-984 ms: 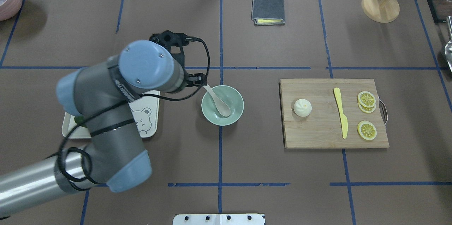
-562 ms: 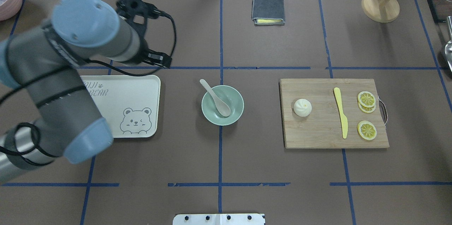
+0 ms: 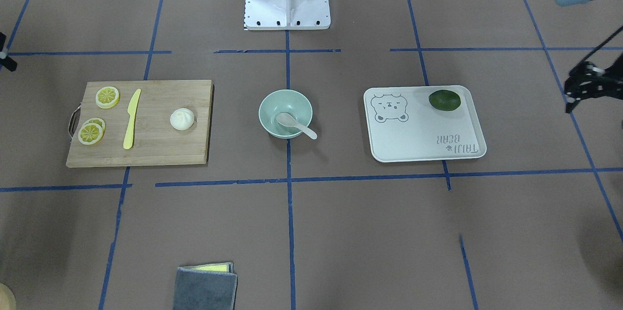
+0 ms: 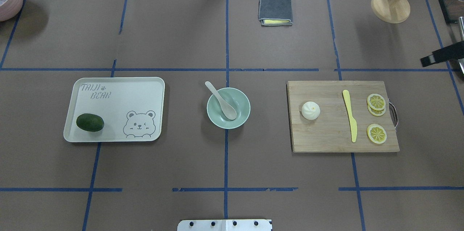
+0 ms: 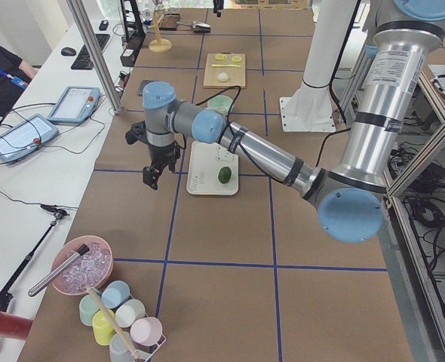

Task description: Put spoon and bun in bowl

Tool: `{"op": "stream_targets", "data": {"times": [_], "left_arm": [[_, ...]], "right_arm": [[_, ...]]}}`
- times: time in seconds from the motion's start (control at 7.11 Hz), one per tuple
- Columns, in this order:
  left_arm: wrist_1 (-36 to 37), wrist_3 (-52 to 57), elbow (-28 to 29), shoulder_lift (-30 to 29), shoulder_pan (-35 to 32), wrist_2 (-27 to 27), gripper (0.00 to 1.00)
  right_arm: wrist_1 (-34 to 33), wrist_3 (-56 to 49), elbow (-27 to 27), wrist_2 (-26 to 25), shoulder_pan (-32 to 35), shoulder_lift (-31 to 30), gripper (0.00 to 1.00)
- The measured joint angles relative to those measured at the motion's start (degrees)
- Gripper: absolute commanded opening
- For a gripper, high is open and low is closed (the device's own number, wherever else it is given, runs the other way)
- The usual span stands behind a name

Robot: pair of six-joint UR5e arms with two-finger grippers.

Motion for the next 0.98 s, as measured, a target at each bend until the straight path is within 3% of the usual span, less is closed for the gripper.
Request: {"op": "stream_targets", "data": {"times": [0.28, 0.56, 0.98], "left_arm": [[-1.24, 1.46, 3.02, 7.81, -8.09, -6.17, 1.00], [-2.06, 1.37, 3.61, 13.20, -10.81, -11.26, 1.00], [-2.22, 1.00, 4.06, 13.99, -11.05, -12.16, 1.00]], "right_arm": [[-0.23, 9.41, 0.28, -8.63, -10.31, 2.83, 1.00], [0.01, 15.38, 0.27, -16.33, -18.99, 3.17, 1.00], [0.38, 20.28, -3.98, -26.81, -29.08, 5.58, 0.82]]}}
